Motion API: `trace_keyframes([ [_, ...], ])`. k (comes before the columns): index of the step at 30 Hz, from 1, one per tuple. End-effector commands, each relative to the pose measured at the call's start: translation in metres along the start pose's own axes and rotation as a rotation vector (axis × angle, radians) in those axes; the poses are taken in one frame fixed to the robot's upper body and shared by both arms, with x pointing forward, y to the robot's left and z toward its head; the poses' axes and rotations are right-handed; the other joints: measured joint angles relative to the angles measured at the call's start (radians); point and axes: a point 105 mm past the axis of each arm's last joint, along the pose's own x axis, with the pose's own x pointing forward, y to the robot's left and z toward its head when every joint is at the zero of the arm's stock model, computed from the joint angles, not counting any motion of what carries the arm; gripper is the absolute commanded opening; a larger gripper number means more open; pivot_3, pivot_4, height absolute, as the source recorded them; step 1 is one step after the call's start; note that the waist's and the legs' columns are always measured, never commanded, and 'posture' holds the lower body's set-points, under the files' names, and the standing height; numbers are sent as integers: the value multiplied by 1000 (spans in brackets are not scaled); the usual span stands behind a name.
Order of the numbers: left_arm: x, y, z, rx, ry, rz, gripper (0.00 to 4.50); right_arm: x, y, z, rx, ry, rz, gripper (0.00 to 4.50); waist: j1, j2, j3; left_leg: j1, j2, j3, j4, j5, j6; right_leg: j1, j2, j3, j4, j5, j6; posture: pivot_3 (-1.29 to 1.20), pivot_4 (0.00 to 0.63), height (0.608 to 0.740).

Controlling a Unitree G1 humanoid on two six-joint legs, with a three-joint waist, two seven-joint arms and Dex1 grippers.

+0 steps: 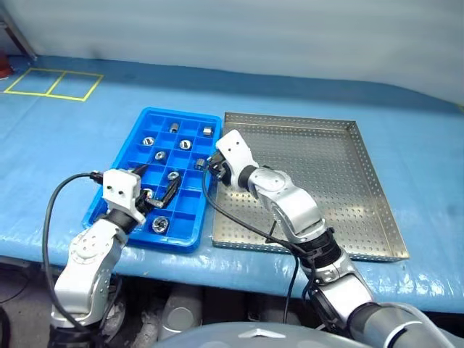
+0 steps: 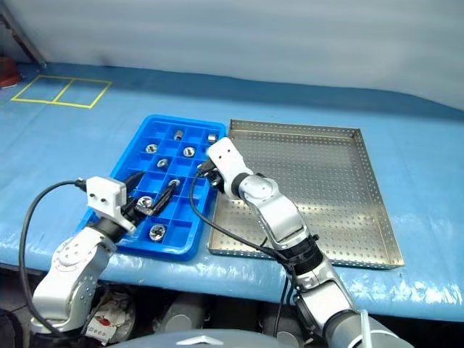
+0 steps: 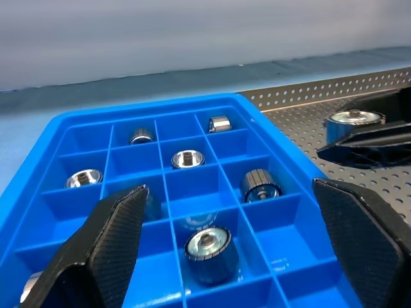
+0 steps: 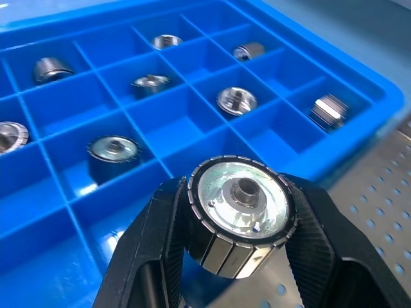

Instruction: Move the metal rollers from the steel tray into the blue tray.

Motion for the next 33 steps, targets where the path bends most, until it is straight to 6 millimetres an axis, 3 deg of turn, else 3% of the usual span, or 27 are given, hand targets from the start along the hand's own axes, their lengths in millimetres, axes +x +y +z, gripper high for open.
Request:
trace_keyframes([
  [1, -10, 1, 15, 47, -42, -8, 4500, 3, 16, 15, -38, -31, 80, 1819, 12, 0, 0, 0, 0, 0, 0, 0, 0, 0, 0, -1, 0, 0, 0, 486, 150, 740],
  [7, -16, 8, 10, 51, -18, 36, 4500, -1, 33, 7, -48, -2, 169, 1819, 53, 1, 0, -1, 0, 0, 0, 0, -1, 0, -1, -5, -1, -1, -1, 500, 150, 740],
  [10, -16, 7, 7, 40, -9, 37, 4500, -7, 39, -6, -40, 42, 198, 1819, 73, 1, 0, -3, 1, -2, 0, -1, -2, 0, -1, -9, -2, -2, -2, 497, 150, 740],
  [20, -5, 3, 9, 22, -21, -7, 4500, -22, 41, -30, -5, 118, 203, 1819, 128, 0, 0, -14, 1, -5, 0, -1, -4, -8, -1, -13, -3, 0, 1, 432, 150, 740],
  [28, 8, -7, 13, 18, -34, -93, 4500, -36, 32, -29, 38, 101, 134, 4441, 138, 0, 0, -14, 1, -5, 1, 0, -5, -7, -1, -14, -3, -1, -1, 360, 150, 740],
  [33, 20, -15, 19, 7, -43, -149, 4500, -57, 27, -12, 91, -15, 131, 4478, 126, 0, 0, -14, 1, -5, 3, 0, -5, -6, -1, -14, -4, -1, -1, 305, 150, 740],
])
